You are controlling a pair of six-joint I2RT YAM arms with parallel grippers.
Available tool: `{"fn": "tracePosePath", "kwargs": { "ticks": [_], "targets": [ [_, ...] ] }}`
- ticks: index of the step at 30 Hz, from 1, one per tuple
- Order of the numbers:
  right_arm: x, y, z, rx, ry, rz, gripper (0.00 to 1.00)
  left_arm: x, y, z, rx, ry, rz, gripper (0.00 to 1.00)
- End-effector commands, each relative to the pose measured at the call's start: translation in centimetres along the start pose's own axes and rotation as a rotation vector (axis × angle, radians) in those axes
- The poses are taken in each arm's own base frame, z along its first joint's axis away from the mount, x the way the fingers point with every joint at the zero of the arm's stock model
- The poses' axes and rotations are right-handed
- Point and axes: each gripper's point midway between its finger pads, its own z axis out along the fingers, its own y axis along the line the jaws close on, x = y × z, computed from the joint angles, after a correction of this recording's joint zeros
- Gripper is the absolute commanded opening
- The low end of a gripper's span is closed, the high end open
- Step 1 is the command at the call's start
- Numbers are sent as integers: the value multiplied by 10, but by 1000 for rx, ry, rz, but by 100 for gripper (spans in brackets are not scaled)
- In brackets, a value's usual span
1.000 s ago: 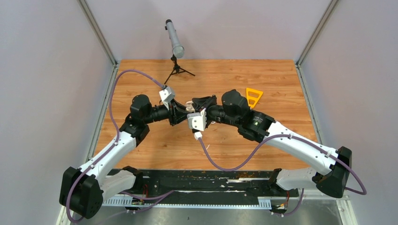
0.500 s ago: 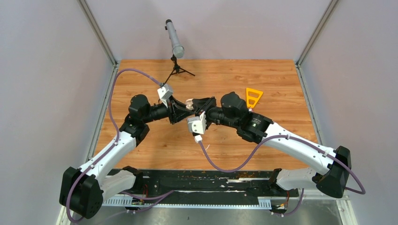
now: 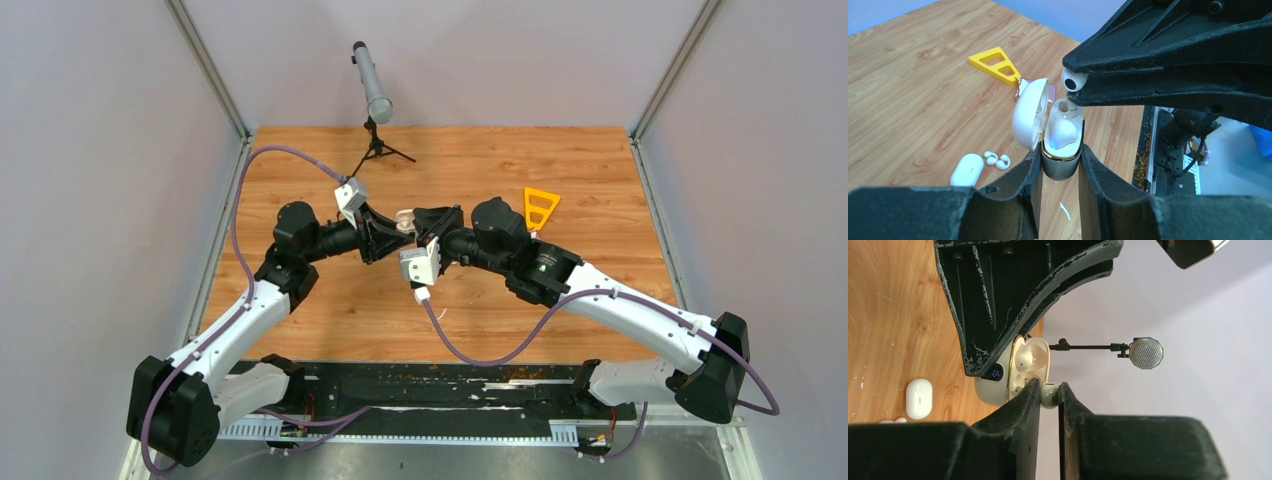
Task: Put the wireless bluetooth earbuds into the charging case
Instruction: Place the earbud in the charging case.
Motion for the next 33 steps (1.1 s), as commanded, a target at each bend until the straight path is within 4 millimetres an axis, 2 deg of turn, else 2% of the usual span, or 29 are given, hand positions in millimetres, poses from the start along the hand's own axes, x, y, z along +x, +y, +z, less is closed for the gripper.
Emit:
{"fn": "tracePosePath", "kwargs": {
  "ticks": [1, 24, 33],
  "targets": [
    [1, -17, -7, 66, 19, -21, 0, -26, -11, 0, 30, -57, 60, 1],
    [11, 0, 2, 9, 45, -68, 0, -29, -11, -2, 28, -80, 74, 1],
    [6, 12, 0, -9, 1, -156, 0, -35, -3, -3, -21, -122, 118, 0]
  ]
}}
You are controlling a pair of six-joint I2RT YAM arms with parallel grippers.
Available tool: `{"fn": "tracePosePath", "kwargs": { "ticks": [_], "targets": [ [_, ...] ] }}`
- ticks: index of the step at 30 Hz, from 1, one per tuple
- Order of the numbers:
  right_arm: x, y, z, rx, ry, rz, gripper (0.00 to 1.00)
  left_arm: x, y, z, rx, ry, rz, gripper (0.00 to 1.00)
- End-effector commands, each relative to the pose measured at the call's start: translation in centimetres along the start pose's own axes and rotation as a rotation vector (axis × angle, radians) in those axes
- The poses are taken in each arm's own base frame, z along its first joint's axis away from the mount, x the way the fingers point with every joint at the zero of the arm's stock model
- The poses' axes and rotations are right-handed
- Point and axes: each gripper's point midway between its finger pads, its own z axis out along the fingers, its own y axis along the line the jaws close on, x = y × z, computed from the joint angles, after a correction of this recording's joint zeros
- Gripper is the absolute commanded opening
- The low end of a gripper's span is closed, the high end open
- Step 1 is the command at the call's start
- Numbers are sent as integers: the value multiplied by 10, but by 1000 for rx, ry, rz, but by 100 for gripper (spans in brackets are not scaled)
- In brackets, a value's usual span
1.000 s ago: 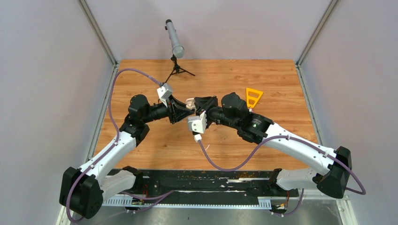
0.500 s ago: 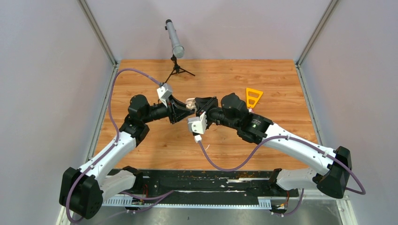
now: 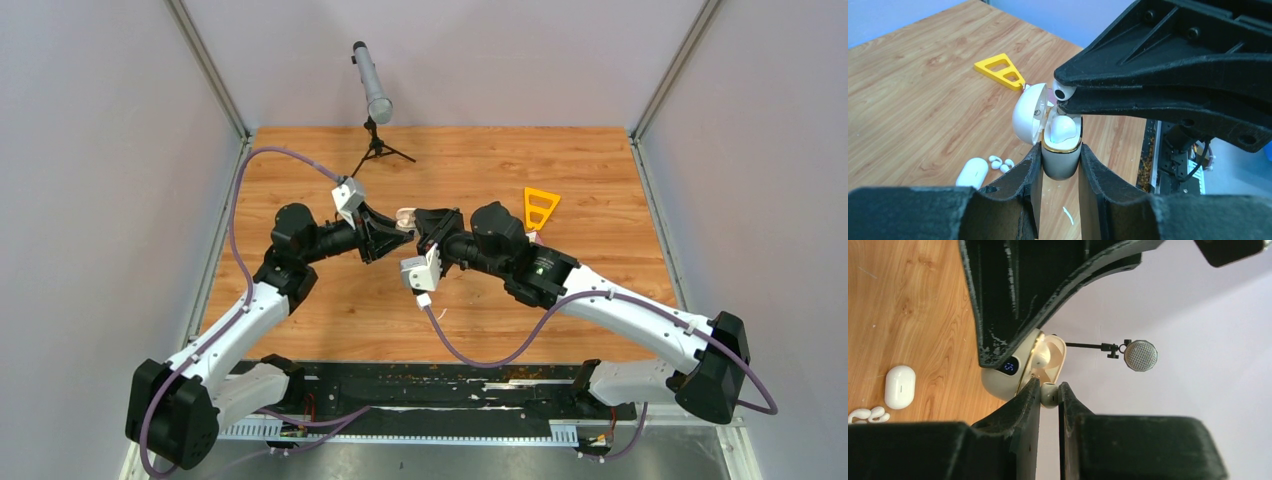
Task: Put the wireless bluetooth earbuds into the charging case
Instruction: Place the earbud in the charging case.
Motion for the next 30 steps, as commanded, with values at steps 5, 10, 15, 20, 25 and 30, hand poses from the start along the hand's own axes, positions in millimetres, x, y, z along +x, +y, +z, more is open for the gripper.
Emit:
{"fn": "tracePosePath", "kwargs": {
  "ticks": [5, 10, 15, 20, 25, 30],
  "targets": [
    [-1, 9, -1, -2, -22, -83, 8, -32, -2, -2, -16, -128, 115, 0],
    [0, 7, -2, -2, -16, -77, 16, -28, -2, -5, -20, -140, 134, 0],
    [-3, 3, -4, -12, -21, -45, 28, -27, 2, -7, -47, -164, 158, 0],
    [-3, 2, -9, -34, -11, -14, 37, -25, 4, -8, -47, -180, 201, 0],
    [-7, -1, -13, -56, -24, 10, 39, -25, 5, -8, -47, -196, 228, 0],
    [-4, -4, -39, -100, 13, 131, 46, -20, 4, -10, -42, -191, 282, 0]
  ]
}}
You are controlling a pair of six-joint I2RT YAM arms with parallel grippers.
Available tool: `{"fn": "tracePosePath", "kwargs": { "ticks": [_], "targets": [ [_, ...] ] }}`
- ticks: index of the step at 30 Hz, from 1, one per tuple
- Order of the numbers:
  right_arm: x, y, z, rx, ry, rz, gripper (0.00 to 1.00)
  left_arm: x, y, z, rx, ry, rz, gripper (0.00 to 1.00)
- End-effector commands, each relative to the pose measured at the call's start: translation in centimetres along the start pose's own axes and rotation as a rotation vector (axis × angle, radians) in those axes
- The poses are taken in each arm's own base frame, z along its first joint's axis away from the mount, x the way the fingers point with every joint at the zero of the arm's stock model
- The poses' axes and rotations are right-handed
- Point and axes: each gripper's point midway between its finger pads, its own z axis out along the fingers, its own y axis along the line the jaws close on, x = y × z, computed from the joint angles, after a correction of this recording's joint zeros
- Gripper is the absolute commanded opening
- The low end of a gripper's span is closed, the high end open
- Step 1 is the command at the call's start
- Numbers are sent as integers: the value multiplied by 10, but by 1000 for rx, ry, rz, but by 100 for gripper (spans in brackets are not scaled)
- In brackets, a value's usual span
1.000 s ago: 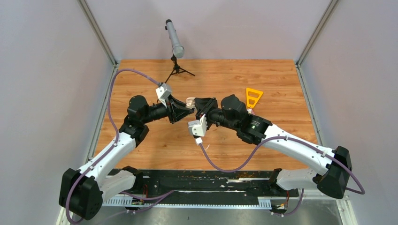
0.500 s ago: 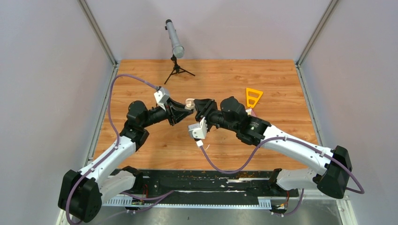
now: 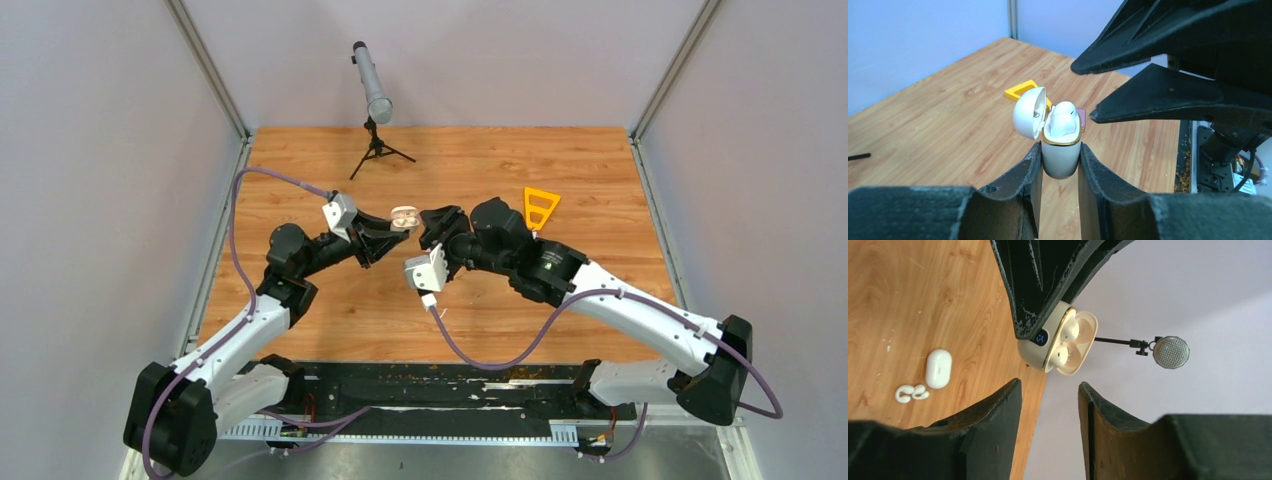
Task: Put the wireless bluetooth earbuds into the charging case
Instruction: Place the earbud in the charging case, then close the charging case.
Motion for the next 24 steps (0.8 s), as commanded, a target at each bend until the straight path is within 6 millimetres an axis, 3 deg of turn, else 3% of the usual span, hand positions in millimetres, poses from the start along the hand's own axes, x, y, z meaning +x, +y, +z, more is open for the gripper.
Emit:
{"fn": "tracePosePath", "kwargs": {
  "ticks": [1, 7, 11, 15, 24],
  "targets": [
    [-6, -19, -40, 10, -5, 187, 51, -19, -5, -2, 27, -69, 142, 0],
    [-6, -5, -66, -193, -18, 644, 73, -13, -16, -3, 114, -24, 198, 0],
    [1, 15, -60, -456, -45, 894, 77, -9, -20, -4, 153, 11, 248, 0],
    [-3, 16, -48, -589, -119, 967, 79, -4, -21, -8, 176, 47, 309, 0],
    [-11, 17, -17, -618, -233, 952, 79, 8, -26, -13, 209, 109, 347, 0]
  ]
}}
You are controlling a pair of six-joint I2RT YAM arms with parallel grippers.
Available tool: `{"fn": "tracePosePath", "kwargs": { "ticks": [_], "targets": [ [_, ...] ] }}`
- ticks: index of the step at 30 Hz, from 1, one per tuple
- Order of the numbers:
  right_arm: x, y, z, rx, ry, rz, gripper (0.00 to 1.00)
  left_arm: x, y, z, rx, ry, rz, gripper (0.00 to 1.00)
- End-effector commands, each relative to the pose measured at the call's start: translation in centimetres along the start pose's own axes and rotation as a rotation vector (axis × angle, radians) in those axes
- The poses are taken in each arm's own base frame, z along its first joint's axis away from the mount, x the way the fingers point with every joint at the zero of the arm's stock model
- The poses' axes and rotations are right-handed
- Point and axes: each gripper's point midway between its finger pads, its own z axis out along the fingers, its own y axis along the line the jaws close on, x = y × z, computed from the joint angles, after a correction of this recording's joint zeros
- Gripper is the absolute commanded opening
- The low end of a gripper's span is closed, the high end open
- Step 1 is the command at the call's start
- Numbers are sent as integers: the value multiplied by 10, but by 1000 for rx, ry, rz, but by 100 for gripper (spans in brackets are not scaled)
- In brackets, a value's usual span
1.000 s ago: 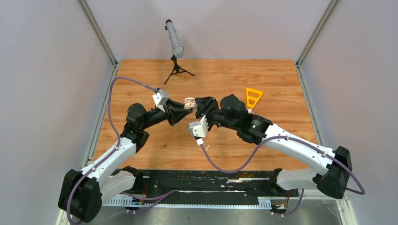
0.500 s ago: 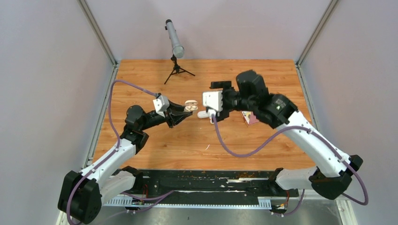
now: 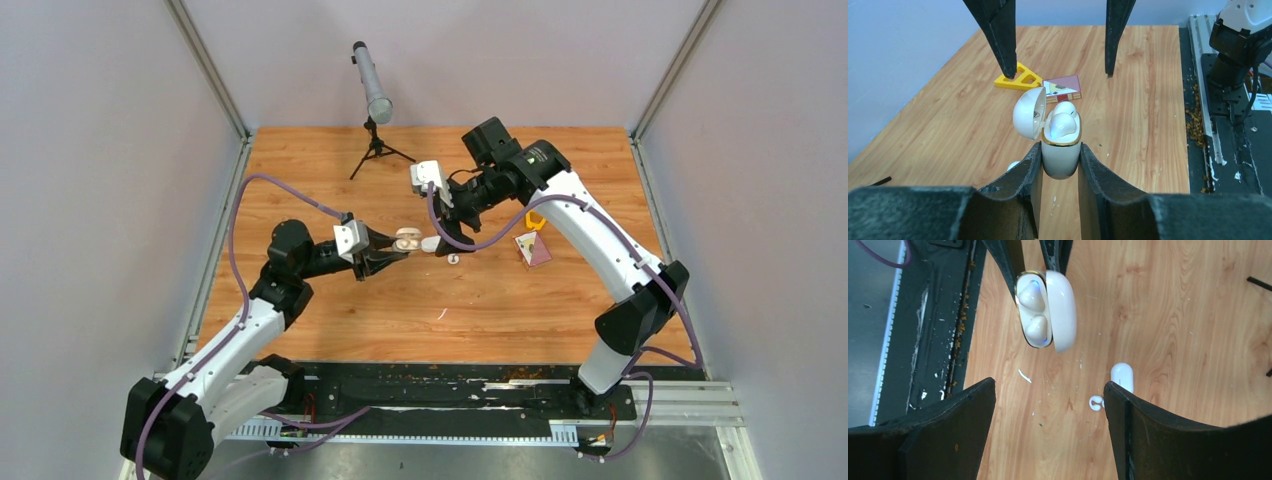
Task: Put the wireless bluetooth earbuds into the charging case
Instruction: Close the charging case.
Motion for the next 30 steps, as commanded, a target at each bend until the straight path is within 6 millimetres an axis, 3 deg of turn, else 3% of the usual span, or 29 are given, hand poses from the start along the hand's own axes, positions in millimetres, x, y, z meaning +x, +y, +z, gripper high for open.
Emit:
{"fn": "tracePosePath", "kwargs": {
  "ticks": [1, 6, 11, 18, 23, 26, 30],
  "targets": [
    [-29, 17, 2, -77, -103, -25, 79, -14, -1, 0, 30, 0, 92, 0],
    [-33, 19, 21, -110, -100, -38, 79, -20, 2, 6, 19, -23, 65, 0],
    [-36, 13, 26, -83, -90, -45, 79, -27, 10, 11, -13, -44, 24, 0],
    [-30, 11, 16, 26, -30, -86, 79, -28, 36, 16, -158, -51, -170, 0],
    [-8, -13, 1, 223, 67, -49, 80, -20, 36, 16, -181, -39, -291, 0],
    [17, -31, -8, 337, 130, 19, 82, 7, 26, 10, -172, 73, -343, 0],
    [63, -47, -23, 385, 120, 244, 80, 64, 16, -20, -257, 307, -492, 0]
  ]
}}
